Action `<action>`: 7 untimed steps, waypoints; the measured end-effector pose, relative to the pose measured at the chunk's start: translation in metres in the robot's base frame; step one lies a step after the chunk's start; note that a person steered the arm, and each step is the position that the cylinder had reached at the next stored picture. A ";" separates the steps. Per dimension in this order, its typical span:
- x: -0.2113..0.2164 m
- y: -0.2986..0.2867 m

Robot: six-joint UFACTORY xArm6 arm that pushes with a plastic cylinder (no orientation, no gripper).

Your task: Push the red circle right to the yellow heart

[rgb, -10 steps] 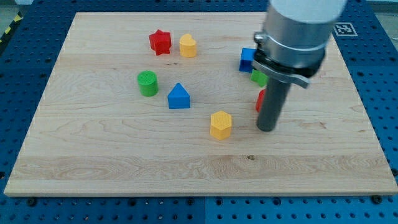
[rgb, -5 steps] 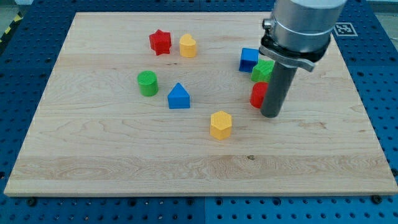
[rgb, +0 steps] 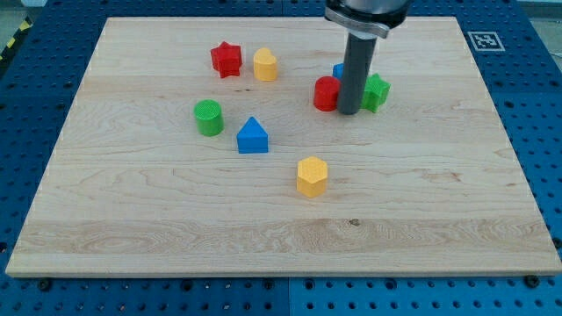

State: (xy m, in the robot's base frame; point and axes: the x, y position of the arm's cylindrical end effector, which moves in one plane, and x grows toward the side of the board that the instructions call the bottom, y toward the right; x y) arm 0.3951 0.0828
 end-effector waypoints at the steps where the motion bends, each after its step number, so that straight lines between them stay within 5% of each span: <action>1: -0.002 -0.008; 7: -0.031 -0.059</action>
State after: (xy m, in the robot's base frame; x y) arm 0.3639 0.0237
